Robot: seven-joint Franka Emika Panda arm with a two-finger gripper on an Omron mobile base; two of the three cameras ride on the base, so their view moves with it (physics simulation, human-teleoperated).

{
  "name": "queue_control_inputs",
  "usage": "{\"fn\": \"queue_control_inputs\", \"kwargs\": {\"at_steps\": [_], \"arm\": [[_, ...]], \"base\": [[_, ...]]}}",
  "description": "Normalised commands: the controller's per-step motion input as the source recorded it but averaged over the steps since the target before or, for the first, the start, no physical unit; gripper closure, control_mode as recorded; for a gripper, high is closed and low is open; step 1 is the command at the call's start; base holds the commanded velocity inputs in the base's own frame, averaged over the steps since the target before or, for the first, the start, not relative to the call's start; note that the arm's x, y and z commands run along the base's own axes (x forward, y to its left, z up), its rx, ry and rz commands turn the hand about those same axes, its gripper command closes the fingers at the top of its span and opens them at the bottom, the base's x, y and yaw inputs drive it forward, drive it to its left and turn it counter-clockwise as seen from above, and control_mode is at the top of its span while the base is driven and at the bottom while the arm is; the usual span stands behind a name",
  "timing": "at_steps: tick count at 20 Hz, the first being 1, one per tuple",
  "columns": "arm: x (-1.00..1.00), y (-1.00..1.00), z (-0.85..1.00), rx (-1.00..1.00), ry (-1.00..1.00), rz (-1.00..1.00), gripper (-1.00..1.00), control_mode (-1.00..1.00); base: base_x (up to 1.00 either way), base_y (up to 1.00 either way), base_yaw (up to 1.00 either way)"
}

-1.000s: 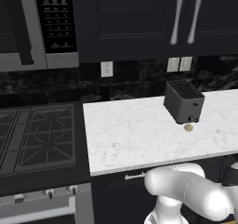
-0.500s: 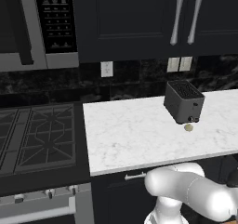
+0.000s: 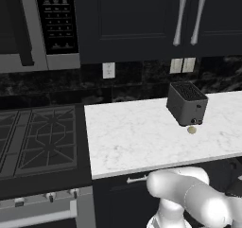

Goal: Pick the ladle from the drawer and place it on the counter.

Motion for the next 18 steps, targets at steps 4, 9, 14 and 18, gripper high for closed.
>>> {"fn": "queue_control_inputs", "kwargs": {"at_steps": [4,9,14,18], "arm": [[-1.00,-0.21,-0.22,-0.08,0.00,-0.15,-1.00,-1.00],[-0.99,-0.21,-0.01,-0.02,-0.07,-0.15,-1.00,-1.00],[-0.15,0.38,1.00,0.10,-0.13,-0.02,-1.00,-1.00],[0.09,0.68,1.00,0.02,0.00,0.01,-1.00,-1.00]], "base": [[0.00,0.00,0.00],[0.00,0.00,0.00],[0.00,0.00,0.00],[0.00,0.00,0.00]]}}
